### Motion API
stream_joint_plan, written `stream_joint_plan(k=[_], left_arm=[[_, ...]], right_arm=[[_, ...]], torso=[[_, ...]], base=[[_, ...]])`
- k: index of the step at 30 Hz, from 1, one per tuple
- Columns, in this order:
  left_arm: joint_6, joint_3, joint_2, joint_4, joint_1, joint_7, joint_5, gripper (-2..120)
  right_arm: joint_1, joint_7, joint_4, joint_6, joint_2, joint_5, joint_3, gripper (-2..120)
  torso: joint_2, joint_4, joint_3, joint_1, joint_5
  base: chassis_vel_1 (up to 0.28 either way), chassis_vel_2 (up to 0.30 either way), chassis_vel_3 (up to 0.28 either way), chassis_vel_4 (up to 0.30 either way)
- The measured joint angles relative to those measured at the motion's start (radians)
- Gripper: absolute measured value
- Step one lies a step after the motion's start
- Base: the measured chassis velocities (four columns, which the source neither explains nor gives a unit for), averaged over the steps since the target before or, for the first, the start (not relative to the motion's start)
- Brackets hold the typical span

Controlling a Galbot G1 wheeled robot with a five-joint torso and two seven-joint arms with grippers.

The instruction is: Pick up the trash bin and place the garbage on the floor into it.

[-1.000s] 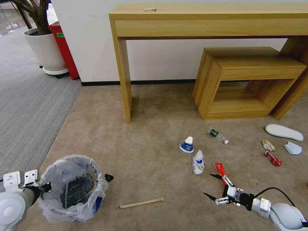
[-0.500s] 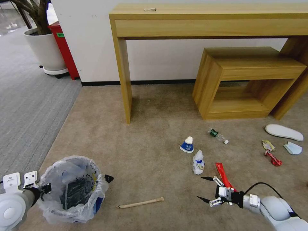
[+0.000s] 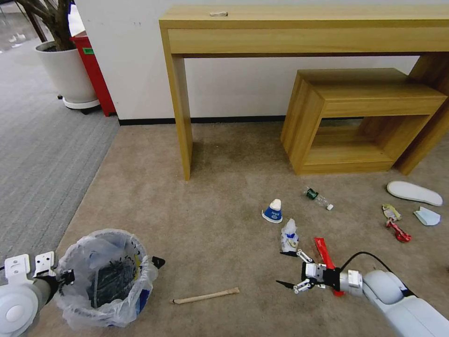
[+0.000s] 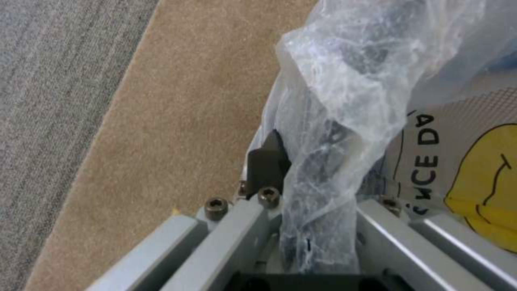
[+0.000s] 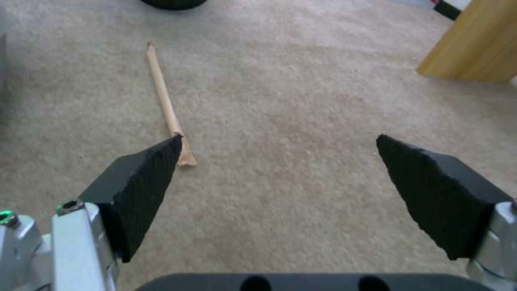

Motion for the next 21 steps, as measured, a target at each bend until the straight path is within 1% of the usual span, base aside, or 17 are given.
stream_joint_plan(k=[4, 6, 9, 21], left_arm=[[0.000, 0.000, -0.006, 0.004, -0.001, 0.000, 0.003, 0], [0.000, 0.000, -0.011, 0.007, -0.001, 0.001, 0.005, 0], [0.000, 0.000, -0.014, 0.011, -0.002, 0.001, 0.007, 0], [0.000, 0.008, -0.015, 0.035, -0.024, 0.001, 0.011, 0]], right_arm=[[0.034, 0.001, -0.031, 0.001, 0.021, 0.008, -0.052, 92], [0.053, 0.001, -0.051, 0.003, 0.037, 0.008, -0.083, 89], [0.064, 0.000, -0.064, 0.004, 0.050, 0.011, -0.108, 88], [0.110, 0.000, -0.129, 0.019, 0.088, 0.031, -0.214, 89]], torso=[[0.000, 0.0000, 0.000, 0.000, 0.0000], [0.000, 0.0000, 0.000, 0.000, 0.0001], [0.000, 0.0000, 0.000, 0.000, 0.0001], [0.000, 0.0000, 0.000, 0.000, 0.0000]], base=[[0.000, 0.000, 0.000, 0.000], [0.000, 0.000, 0.000, 0.000], [0.000, 0.000, 0.000, 0.000], [0.000, 0.000, 0.000, 0.000]])
